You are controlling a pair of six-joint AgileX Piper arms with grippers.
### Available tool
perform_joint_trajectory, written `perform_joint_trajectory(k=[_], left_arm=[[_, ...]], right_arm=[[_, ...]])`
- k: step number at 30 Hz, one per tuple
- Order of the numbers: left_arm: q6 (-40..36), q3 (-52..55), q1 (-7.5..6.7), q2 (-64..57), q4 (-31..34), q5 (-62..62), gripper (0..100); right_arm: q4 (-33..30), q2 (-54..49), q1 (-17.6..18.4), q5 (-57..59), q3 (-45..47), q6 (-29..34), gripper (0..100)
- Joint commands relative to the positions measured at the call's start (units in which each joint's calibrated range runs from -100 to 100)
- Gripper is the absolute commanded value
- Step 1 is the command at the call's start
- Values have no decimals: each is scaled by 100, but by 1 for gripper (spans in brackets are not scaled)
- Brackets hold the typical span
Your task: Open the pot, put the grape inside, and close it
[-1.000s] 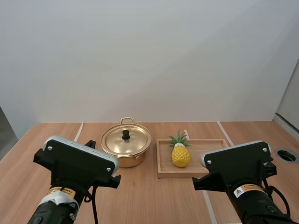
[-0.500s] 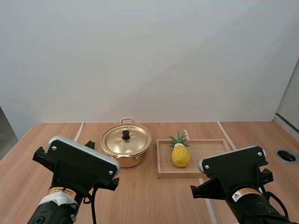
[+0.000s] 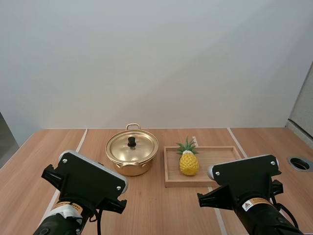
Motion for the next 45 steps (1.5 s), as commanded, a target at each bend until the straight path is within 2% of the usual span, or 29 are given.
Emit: perform_joint_trajectory(k=[1,3,8,17,24,30,33,40,42,45], left_arm=[[3,0,96,-32,-106,12,0],[3,0,162,-32,-93,12,0],[3,0,76,-32,-93,12,0],[3,0,60,-32,-93,12,0],[3,0,60,-32,-93,12,0],[3,0,59,-32,-83,12,0],[3,0,59,-32,-83,12,0],[3,0,59,-32,-83,12,0],[-427,0,59,-32,-520,64,0],[-779,0,59,-32,-576,64,0]], right_arm=[[32,-11,4,-57,0,-57,0],[32,-11,4,-57,0,-57,0],[32,-11,4,-57,0,-57,0],[32,-429,4,-80,0,-57,0],[6,-429,286,-200,0,-57,0],[-653,-429,432,-200,0,-57,0],[-688,-429,432,-200,0,-57,0],[308,-429,432,-200,0,-57,0],[456,-429,432,-200,0,-57,0],[618,-429,432,-200,0,-57,0]])
